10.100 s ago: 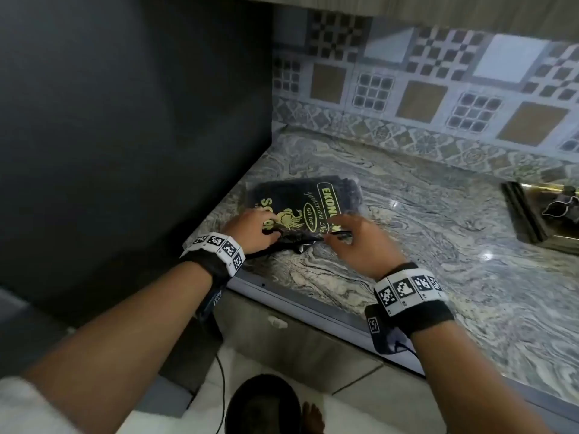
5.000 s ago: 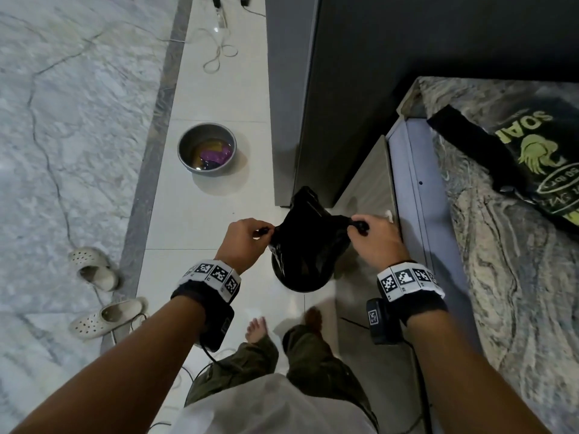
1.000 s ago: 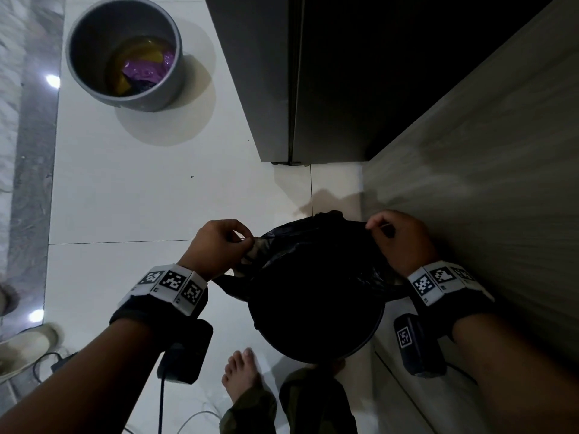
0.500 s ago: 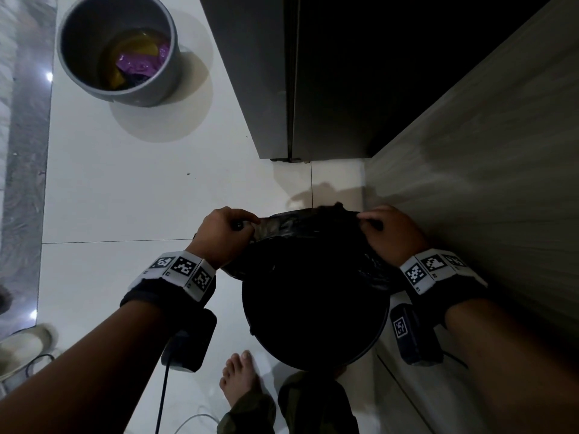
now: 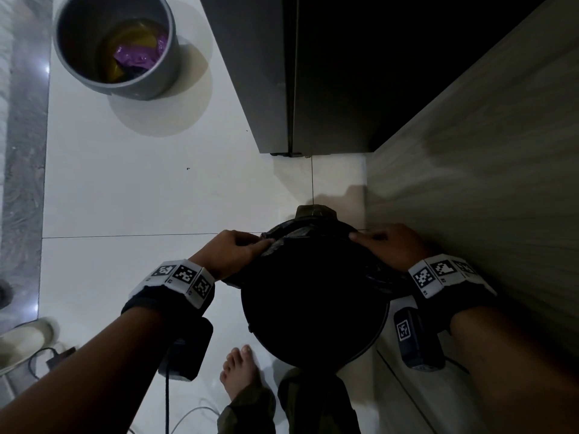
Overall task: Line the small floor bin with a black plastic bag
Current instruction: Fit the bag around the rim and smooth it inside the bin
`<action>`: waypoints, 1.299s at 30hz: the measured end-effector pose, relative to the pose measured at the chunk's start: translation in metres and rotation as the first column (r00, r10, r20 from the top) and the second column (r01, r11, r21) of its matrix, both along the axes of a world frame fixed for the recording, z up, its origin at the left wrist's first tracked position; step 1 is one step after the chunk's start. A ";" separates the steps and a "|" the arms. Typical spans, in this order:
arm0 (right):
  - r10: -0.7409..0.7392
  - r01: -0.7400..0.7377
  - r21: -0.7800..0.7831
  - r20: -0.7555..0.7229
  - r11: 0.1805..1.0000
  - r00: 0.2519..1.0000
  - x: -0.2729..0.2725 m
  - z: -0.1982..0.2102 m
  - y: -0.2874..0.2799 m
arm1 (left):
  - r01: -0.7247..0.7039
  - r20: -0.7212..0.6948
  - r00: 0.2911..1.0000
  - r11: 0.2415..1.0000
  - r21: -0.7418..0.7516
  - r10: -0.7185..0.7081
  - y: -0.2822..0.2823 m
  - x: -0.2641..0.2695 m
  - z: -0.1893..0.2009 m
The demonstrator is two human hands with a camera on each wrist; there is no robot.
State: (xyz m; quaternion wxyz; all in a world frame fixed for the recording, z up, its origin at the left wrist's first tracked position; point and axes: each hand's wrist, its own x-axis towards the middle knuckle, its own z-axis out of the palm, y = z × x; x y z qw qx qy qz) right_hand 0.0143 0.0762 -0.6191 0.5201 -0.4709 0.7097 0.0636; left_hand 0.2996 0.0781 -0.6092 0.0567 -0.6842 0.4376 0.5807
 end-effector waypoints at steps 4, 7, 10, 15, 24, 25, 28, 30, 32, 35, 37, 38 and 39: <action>-0.013 0.017 -0.075 0.062 0.997 0.998 -0.004 0.005 0.024 | 0.127 -0.032 0.991 0.991 -0.051 -0.129 0.018 0.006 -0.003; -0.083 0.088 -0.088 0.066 0.992 0.994 -0.002 0.007 0.044 | 0.110 0.006 0.994 0.988 -0.109 -0.110 0.033 0.011 -0.006; -0.139 0.143 -0.117 0.039 0.983 0.990 -0.002 0.004 0.063 | 0.095 0.017 0.995 0.985 -0.143 -0.093 0.047 0.016 -0.006; -0.244 0.254 -0.154 0.084 0.955 0.966 -0.004 0.000 0.093 | -0.018 -0.048 0.999 0.984 -0.179 0.009 0.069 0.029 -0.013; -0.490 0.498 -0.114 0.096 0.859 0.867 0.002 -0.005 0.133 | -0.106 -0.072 0.993 0.960 -0.258 0.090 0.107 0.016 -0.015; -0.502 0.511 -0.137 0.095 0.849 0.860 0.002 -0.007 0.137 | -0.100 -0.071 0.994 0.952 -0.290 0.083 0.111 0.015 -0.016; -0.534 0.532 -0.226 0.055 0.816 0.844 0.004 -0.011 0.149 | -0.064 -0.015 0.998 0.894 -0.444 0.064 0.125 0.010 -0.015; -0.551 0.543 -0.251 0.041 0.802 0.833 0.006 -0.009 0.158 | -0.022 0.038 0.998 0.849 -0.527 0.050 0.132 0.008 -0.012; -0.567 0.569 -0.248 0.088 0.784 0.819 0.009 -0.007 0.168 | 0.005 0.051 0.998 0.840 -0.543 0.027 0.137 0.007 -0.008; -0.509 0.514 -0.316 0.105 0.798 0.854 0.014 -0.001 0.180 | 0.076 0.038 0.997 0.852 -0.518 -0.066 0.143 0.010 -0.011; -0.395 0.387 -0.365 0.055 0.847 0.917 0.015 0.000 0.184 | 0.155 0.041 0.987 0.858 -0.490 -0.155 0.143 0.012 -0.014; -0.337 0.321 -0.367 0.022 0.873 0.941 0.017 0.002 0.185 | 0.185 0.050 0.982 0.861 -0.473 -0.184 0.143 0.013 -0.015; -0.291 0.271 -0.353 -0.004 0.896 0.957 0.017 0.004 0.187 | 0.198 0.058 0.979 0.863 -0.464 -0.194 0.143 0.014 -0.016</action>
